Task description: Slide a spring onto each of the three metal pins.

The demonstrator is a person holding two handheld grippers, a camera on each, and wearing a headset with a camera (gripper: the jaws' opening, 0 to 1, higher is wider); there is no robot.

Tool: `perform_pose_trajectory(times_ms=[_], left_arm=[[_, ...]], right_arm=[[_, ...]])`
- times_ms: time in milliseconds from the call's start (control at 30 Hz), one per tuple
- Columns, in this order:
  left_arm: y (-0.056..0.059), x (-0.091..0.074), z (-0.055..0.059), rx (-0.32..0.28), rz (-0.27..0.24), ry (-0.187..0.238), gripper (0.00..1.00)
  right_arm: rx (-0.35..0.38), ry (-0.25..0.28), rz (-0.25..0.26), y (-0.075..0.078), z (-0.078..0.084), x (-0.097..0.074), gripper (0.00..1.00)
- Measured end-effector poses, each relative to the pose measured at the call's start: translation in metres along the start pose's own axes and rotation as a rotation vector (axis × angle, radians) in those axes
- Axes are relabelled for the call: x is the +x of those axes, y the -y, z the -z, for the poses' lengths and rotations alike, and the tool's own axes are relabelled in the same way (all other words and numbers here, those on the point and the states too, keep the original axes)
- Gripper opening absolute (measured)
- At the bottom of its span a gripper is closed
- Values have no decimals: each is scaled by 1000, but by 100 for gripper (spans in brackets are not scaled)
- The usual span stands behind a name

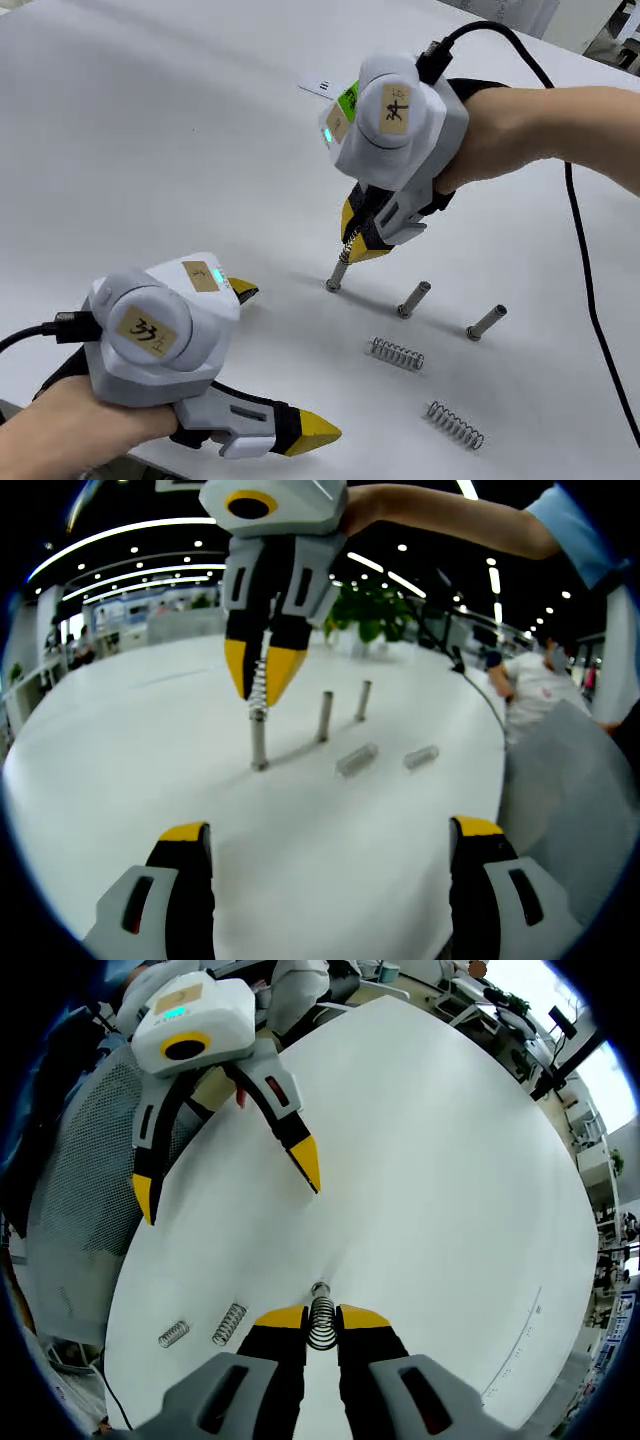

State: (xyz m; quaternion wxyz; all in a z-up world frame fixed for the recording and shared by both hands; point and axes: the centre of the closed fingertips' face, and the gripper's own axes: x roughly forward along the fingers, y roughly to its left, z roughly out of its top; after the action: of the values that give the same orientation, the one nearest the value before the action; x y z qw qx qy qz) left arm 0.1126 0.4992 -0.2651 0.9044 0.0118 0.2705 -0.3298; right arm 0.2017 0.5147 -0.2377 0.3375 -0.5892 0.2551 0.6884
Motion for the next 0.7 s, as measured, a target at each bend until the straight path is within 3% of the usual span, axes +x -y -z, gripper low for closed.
perform_pose_trajectory(times_ms=[700], left_arm=[[-2,-1,4,-15,2,0,100]], right_arm=[[0,-49,-21,-7,4,30,13]])
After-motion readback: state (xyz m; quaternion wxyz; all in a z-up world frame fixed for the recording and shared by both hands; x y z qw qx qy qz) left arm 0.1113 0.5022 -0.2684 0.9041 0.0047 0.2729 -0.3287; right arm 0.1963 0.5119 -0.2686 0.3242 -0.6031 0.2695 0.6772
